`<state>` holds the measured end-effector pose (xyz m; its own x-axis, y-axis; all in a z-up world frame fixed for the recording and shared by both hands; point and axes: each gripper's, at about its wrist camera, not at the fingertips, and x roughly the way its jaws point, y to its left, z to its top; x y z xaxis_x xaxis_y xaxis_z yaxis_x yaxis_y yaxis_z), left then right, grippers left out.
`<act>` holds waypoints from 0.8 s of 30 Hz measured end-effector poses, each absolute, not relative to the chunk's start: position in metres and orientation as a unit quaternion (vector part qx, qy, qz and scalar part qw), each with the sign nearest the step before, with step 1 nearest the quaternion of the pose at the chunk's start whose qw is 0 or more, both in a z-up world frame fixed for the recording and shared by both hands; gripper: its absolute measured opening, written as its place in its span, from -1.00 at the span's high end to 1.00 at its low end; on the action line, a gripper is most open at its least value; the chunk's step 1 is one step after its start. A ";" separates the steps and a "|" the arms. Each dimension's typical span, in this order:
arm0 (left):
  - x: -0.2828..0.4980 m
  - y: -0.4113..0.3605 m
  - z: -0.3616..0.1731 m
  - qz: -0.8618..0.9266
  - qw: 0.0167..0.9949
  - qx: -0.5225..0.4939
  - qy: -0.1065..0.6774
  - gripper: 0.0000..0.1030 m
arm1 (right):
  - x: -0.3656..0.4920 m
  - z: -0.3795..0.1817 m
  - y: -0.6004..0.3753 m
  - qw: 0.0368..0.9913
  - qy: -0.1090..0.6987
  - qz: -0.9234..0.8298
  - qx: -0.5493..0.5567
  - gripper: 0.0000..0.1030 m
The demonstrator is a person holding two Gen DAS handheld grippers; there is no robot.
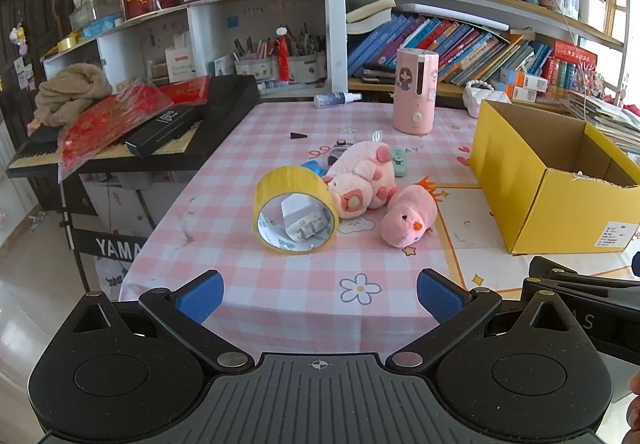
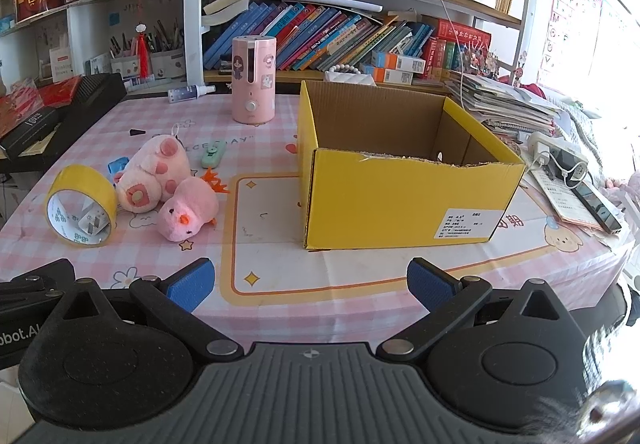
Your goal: Organize objects
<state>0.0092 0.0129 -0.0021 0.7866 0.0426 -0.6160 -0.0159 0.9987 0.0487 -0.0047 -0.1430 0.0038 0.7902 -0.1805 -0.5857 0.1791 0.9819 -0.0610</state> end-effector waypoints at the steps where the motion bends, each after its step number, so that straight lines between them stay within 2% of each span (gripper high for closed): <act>1: 0.009 0.013 -0.002 0.016 0.945 0.020 0.326 -1.00 | -0.005 0.004 -0.144 0.946 0.309 -0.095 -0.001 -1.00; 24: 0.008 0.014 -0.005 0.007 0.947 0.017 0.320 -1.00 | -0.006 0.005 -0.142 0.946 0.309 -0.096 -0.001 -1.00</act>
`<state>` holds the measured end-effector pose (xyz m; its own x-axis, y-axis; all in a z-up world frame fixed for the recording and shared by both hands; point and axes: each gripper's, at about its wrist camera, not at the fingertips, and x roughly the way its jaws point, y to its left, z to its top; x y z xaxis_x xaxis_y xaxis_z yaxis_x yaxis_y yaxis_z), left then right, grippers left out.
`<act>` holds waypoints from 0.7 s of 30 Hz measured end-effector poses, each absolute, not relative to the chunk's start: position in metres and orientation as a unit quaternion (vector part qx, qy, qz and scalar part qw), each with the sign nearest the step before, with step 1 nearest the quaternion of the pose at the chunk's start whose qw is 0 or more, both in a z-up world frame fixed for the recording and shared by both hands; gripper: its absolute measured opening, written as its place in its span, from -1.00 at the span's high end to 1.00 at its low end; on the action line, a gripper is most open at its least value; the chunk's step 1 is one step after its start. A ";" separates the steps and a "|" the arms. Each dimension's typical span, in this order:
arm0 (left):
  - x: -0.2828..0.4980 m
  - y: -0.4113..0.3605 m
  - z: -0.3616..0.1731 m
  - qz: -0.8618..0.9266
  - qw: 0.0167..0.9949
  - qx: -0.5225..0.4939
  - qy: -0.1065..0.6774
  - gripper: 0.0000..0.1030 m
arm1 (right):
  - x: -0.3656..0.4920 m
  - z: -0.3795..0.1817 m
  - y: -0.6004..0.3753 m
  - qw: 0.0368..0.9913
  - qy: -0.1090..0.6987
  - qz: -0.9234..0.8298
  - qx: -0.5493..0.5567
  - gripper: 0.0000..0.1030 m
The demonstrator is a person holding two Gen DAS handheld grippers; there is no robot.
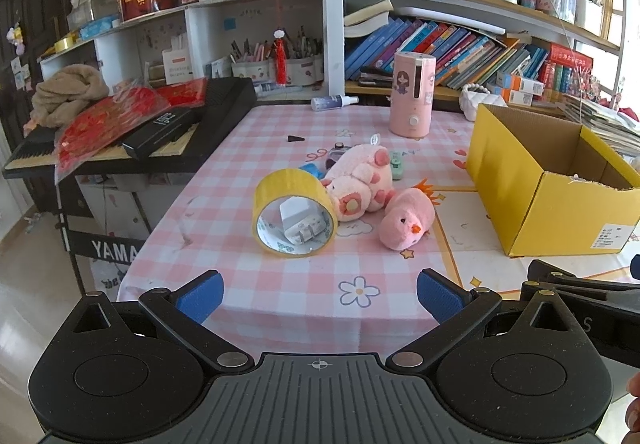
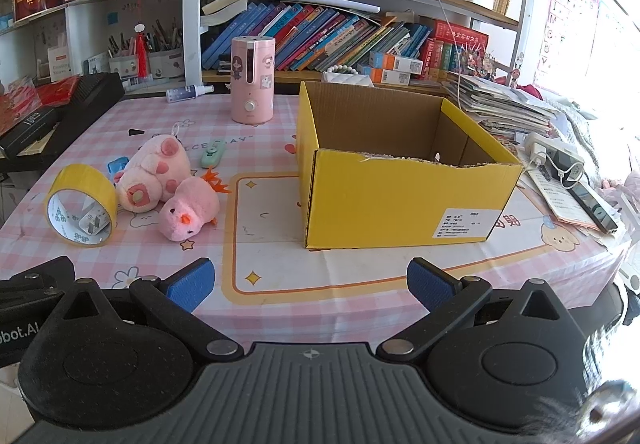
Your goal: Organize objects
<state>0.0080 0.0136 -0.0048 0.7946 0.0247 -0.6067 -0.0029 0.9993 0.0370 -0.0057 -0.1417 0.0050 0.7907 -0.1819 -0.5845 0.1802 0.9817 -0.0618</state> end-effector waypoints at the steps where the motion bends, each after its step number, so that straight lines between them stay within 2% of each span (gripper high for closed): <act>1: 0.008 0.013 -0.005 0.006 0.947 0.018 0.320 -1.00 | -0.006 0.005 -0.142 0.946 0.309 -0.097 -0.001 -1.00; 21: 0.014 0.032 -0.011 0.032 0.941 -0.008 0.337 -1.00 | 0.006 0.000 -0.132 0.941 0.334 -0.061 -0.010 -1.00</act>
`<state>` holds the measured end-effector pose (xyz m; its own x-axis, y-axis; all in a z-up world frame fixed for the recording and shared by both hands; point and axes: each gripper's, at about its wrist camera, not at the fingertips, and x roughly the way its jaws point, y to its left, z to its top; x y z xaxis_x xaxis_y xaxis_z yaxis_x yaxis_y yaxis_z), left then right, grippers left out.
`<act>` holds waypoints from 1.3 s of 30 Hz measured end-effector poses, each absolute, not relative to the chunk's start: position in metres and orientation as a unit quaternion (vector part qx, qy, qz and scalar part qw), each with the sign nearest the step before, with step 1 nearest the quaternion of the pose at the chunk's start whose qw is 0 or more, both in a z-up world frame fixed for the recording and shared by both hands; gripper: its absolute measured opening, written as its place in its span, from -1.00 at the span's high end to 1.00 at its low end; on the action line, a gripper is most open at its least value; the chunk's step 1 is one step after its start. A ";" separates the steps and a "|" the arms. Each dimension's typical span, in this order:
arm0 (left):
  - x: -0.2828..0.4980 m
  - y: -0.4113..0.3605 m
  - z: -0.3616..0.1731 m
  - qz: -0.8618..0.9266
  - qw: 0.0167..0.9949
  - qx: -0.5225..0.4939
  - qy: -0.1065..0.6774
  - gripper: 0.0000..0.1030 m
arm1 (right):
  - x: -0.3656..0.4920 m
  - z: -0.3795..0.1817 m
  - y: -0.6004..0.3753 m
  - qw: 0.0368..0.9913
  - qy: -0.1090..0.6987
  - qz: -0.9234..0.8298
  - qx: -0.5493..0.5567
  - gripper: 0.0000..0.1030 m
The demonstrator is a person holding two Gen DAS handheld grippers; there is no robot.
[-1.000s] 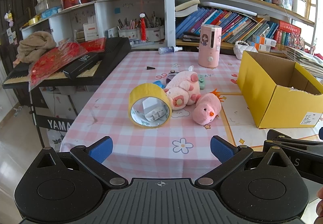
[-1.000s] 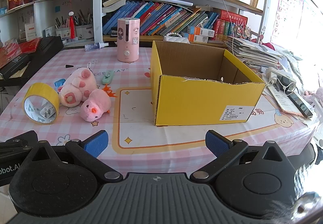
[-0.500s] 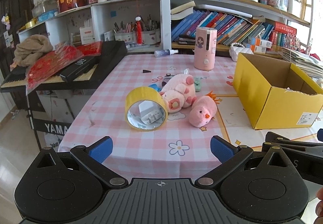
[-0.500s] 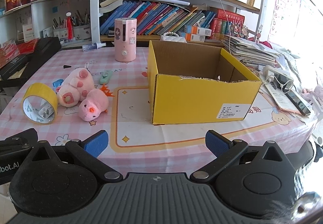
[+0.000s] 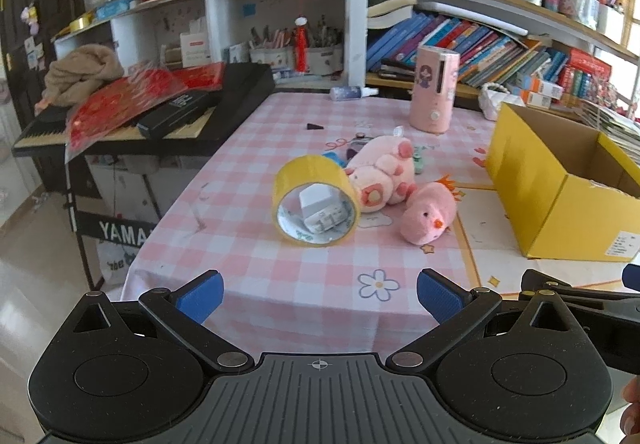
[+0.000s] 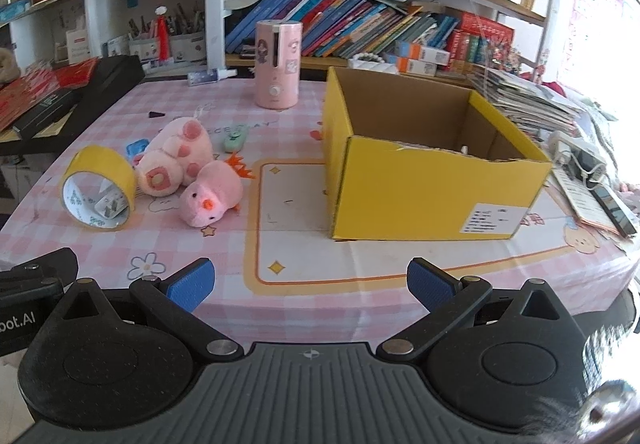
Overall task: Organize objects
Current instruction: 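Grasp the yellow tape roll with the left tool while the right tool grasps the orange-crested pink pig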
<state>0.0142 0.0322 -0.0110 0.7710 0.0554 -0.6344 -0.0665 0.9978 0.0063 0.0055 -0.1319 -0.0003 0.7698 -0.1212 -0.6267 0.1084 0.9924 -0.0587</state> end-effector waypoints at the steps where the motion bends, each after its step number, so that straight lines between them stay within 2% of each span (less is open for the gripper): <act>1: 0.016 0.033 -0.012 0.036 0.940 -0.010 0.339 -1.00 | 0.008 -0.001 -0.130 0.940 0.336 -0.057 -0.011 -1.00; 13: 0.042 0.047 -0.013 0.043 0.945 -0.034 0.322 -1.00 | 0.056 -0.005 -0.119 0.938 0.347 -0.001 -0.022 -0.94; 18: 0.057 0.052 -0.016 0.058 0.942 -0.046 0.327 -1.00 | 0.079 -0.008 -0.115 0.935 0.353 0.040 -0.020 -0.72; 32: 0.099 0.065 -0.024 0.129 0.929 -0.046 0.345 -1.00 | 0.163 -0.027 -0.106 0.912 0.398 0.092 0.021 -0.62; 39: 0.110 0.059 -0.025 0.106 0.928 -0.029 0.355 -1.00 | 0.198 -0.044 -0.112 0.894 0.435 0.082 0.072 -0.44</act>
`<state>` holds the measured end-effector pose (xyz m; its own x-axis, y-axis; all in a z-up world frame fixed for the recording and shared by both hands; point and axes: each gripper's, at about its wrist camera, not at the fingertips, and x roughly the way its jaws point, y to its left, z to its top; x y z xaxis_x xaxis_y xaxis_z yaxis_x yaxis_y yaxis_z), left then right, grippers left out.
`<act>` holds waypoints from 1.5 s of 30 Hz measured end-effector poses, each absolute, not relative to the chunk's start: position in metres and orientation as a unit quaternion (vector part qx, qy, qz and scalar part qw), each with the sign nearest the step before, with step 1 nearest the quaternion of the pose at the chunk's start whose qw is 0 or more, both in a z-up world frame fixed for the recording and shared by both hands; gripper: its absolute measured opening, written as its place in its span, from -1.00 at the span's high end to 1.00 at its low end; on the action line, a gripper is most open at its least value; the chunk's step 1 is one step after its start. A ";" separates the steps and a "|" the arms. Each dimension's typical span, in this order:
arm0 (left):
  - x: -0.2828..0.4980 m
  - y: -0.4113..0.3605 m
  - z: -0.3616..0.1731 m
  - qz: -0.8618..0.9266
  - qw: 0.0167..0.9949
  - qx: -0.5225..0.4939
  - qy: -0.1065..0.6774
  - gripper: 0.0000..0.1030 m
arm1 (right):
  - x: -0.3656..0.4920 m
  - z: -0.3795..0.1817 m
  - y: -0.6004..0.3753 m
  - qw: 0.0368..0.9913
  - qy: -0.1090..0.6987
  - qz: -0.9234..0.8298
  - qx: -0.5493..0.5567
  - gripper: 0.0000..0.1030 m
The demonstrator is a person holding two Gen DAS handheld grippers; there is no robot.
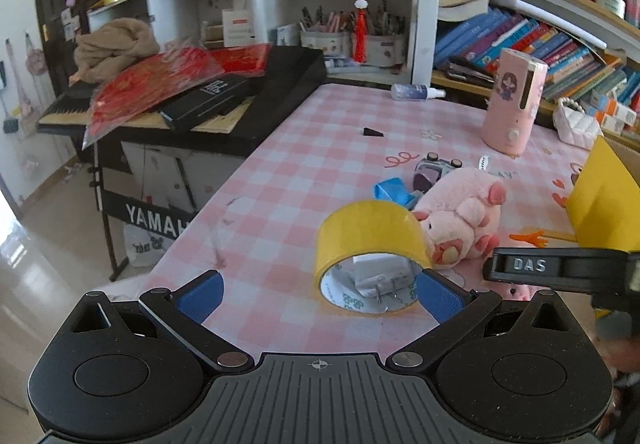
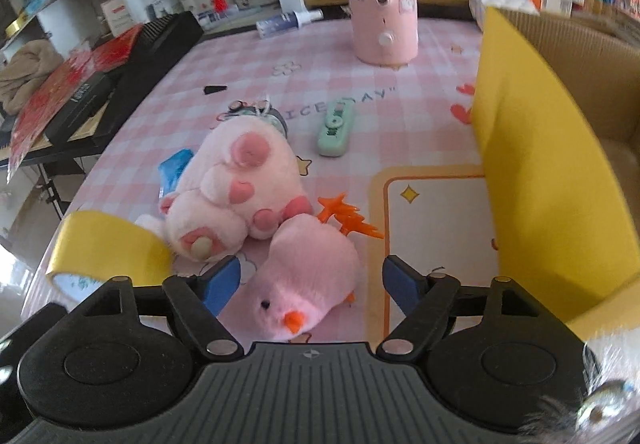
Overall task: Organize objects
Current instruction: 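Grasp the yellow tape roll with the left tool while the right tool grasps the orange-crested pink pig, then lift the tape roll and pig and carry both toward the yellow box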
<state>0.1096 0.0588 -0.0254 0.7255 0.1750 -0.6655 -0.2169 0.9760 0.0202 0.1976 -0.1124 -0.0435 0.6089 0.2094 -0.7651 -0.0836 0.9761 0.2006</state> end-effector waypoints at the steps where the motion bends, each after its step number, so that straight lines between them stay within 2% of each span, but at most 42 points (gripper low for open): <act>1: 0.111 0.058 -0.025 0.103 0.928 -0.028 0.356 -1.00 | 0.201 -0.046 -0.113 0.892 0.439 0.081 0.075 -0.40; 4: 0.118 0.055 -0.028 0.095 0.927 -0.027 0.363 -1.00 | 0.212 -0.053 -0.116 0.884 0.451 0.084 0.089 -0.16; 6: 0.125 0.052 -0.032 0.093 0.923 -0.022 0.372 -1.00 | 0.217 -0.055 -0.120 0.878 0.455 0.098 0.109 0.09; 7: 0.129 0.049 -0.033 0.093 0.922 -0.019 0.376 -1.00 | 0.217 -0.053 -0.122 0.879 0.453 0.101 0.110 0.11; 17: 0.173 0.037 -0.065 0.085 0.899 -0.018 0.429 -1.00 | 0.211 -0.013 -0.141 0.922 0.361 0.116 0.072 0.12; 19: 0.177 0.036 -0.067 0.089 0.898 -0.014 0.430 -0.96 | 0.211 -0.011 -0.143 0.925 0.356 0.118 0.065 0.12; 21: 0.179 0.035 -0.068 0.086 0.898 -0.009 0.432 -0.69 | 0.209 -0.010 -0.145 0.925 0.354 0.120 0.061 0.12; 27: 0.170 0.035 -0.066 0.067 0.896 -0.008 0.439 -0.68 | 0.202 -0.010 -0.147 0.923 0.360 0.115 0.069 0.12; 30: 0.164 0.042 -0.061 0.054 0.892 -0.042 0.446 -0.67 | 0.195 -0.011 -0.145 0.922 0.364 0.114 0.073 0.12; 34: 0.157 0.056 -0.045 0.037 0.898 -0.110 0.424 -0.66 | 0.181 -0.008 -0.144 0.924 0.358 0.107 0.076 0.12; 38: 0.148 0.054 -0.026 0.040 0.925 -0.077 0.369 -0.65 | 0.167 -0.004 -0.146 0.930 0.347 0.094 0.079 0.12; 45: 0.132 0.062 -0.022 0.031 0.928 -0.103 0.356 -0.65 | 0.146 0.001 -0.149 0.934 0.338 0.088 0.078 0.12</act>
